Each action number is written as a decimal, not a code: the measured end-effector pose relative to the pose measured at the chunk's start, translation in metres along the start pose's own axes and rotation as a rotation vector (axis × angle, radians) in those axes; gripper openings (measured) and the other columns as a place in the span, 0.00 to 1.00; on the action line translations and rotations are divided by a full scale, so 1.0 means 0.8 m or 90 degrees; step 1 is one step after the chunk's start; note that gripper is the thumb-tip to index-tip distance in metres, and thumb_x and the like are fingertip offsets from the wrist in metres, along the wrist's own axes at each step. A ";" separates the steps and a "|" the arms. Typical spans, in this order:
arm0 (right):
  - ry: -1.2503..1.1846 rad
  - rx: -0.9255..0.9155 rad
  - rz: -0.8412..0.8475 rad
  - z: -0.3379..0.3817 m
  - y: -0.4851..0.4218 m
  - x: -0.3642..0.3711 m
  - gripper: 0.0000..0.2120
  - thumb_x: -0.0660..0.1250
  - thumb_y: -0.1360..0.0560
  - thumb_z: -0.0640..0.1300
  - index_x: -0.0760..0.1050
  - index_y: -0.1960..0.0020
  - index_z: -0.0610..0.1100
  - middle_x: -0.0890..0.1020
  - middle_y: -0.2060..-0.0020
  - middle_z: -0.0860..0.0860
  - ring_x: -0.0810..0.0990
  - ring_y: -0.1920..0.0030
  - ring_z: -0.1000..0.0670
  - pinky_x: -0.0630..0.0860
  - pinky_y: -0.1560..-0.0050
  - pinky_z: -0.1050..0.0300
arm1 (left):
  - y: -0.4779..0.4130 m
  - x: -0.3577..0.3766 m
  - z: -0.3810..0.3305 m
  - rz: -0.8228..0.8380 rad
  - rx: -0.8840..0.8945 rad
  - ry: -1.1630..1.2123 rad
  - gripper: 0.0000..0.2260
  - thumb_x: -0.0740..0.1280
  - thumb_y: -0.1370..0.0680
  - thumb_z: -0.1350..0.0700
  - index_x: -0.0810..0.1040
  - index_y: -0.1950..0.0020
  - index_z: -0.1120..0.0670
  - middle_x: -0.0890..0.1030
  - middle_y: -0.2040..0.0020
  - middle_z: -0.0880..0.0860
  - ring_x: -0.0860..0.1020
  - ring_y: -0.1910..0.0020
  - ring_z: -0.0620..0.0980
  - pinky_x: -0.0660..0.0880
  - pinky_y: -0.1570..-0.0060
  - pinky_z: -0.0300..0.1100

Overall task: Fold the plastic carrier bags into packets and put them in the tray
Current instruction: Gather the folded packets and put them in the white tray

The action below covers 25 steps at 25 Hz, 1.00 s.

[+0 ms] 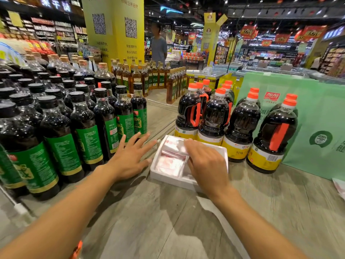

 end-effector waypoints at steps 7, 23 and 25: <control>0.014 0.027 0.185 0.055 0.012 0.090 0.24 0.75 0.25 0.44 0.76 0.31 0.42 0.80 0.34 0.41 0.79 0.33 0.41 0.78 0.37 0.46 | -0.001 0.016 0.001 0.006 0.014 0.038 0.28 0.50 0.17 0.33 0.40 0.21 0.29 0.39 0.17 0.41 0.34 0.19 0.49 0.31 0.24 0.62; 0.035 0.159 0.430 0.098 0.025 0.104 0.48 0.22 0.31 0.63 0.42 0.17 0.42 0.46 0.18 0.38 0.43 0.18 0.39 0.34 0.22 0.36 | -0.004 0.023 0.005 0.006 0.030 0.075 0.26 0.52 0.17 0.34 0.42 0.23 0.26 0.47 0.17 0.42 0.39 0.18 0.48 0.37 0.22 0.60; 0.015 0.153 0.413 0.099 0.024 0.096 0.46 0.25 0.28 0.63 0.46 0.17 0.42 0.49 0.18 0.38 0.45 0.18 0.39 0.36 0.21 0.37 | -0.003 0.021 0.004 0.003 0.037 0.078 0.27 0.52 0.17 0.34 0.44 0.21 0.28 0.48 0.17 0.43 0.41 0.18 0.48 0.38 0.21 0.60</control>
Point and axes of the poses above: each hand's wrist, its own y-axis away from the middle knuckle, its own x-axis out of the palm, z = x × y, the point moved 5 cm from there along -y, towards the middle knuckle
